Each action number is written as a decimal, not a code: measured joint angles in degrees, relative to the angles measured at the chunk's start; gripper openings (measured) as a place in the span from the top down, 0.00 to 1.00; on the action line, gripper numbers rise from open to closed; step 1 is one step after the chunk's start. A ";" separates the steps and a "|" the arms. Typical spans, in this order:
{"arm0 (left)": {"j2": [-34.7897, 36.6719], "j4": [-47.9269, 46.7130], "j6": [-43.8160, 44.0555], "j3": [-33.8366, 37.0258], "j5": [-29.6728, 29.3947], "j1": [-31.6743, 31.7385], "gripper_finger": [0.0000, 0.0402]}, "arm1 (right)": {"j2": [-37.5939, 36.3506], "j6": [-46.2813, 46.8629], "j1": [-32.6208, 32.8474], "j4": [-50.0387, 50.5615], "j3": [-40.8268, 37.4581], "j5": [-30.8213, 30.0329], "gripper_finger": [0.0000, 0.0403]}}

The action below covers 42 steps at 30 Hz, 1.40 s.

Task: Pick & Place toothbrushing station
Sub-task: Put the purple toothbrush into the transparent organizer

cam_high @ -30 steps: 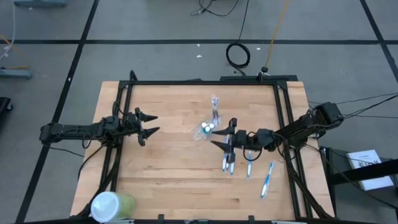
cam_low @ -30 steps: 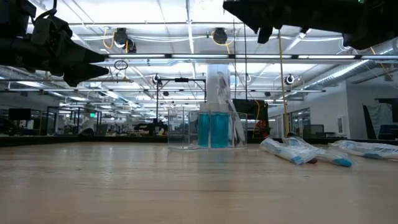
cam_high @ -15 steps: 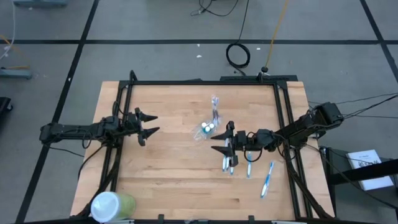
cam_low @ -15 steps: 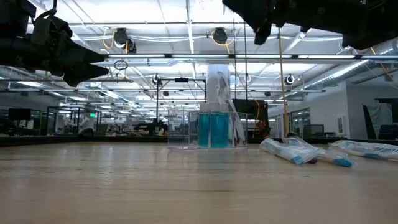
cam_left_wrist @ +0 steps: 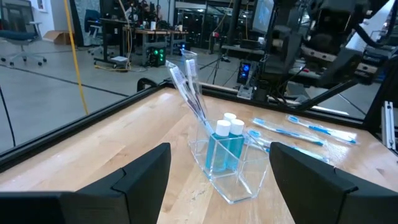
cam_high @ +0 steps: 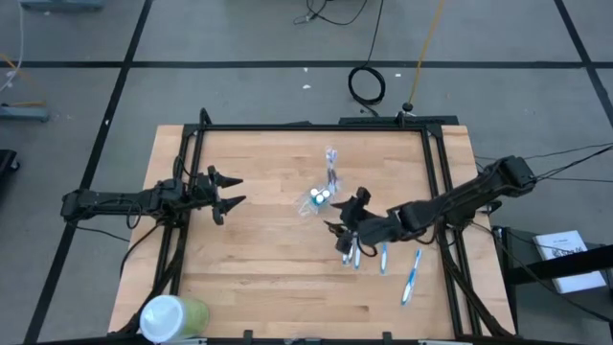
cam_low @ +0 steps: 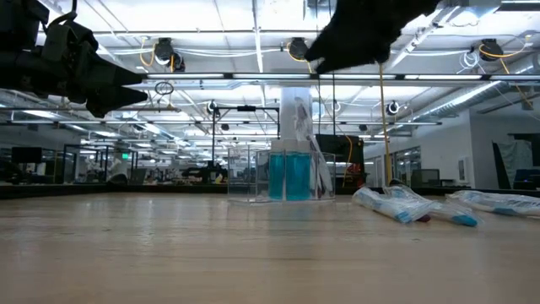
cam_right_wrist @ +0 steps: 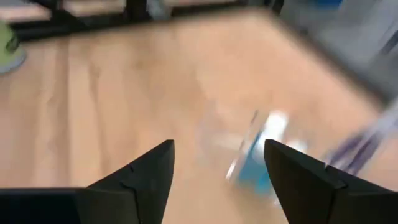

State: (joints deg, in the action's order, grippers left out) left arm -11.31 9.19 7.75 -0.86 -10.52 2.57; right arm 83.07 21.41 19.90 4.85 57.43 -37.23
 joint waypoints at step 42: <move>0.01 0.00 0.00 0.00 0.00 0.00 0.30 | 0.07 34.08 -12.11 -2.47 -22.90 26.38 0.47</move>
State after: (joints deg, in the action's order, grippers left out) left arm -11.30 9.19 7.75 -0.86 -10.52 2.57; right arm 83.13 55.49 7.79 2.37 34.52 -10.84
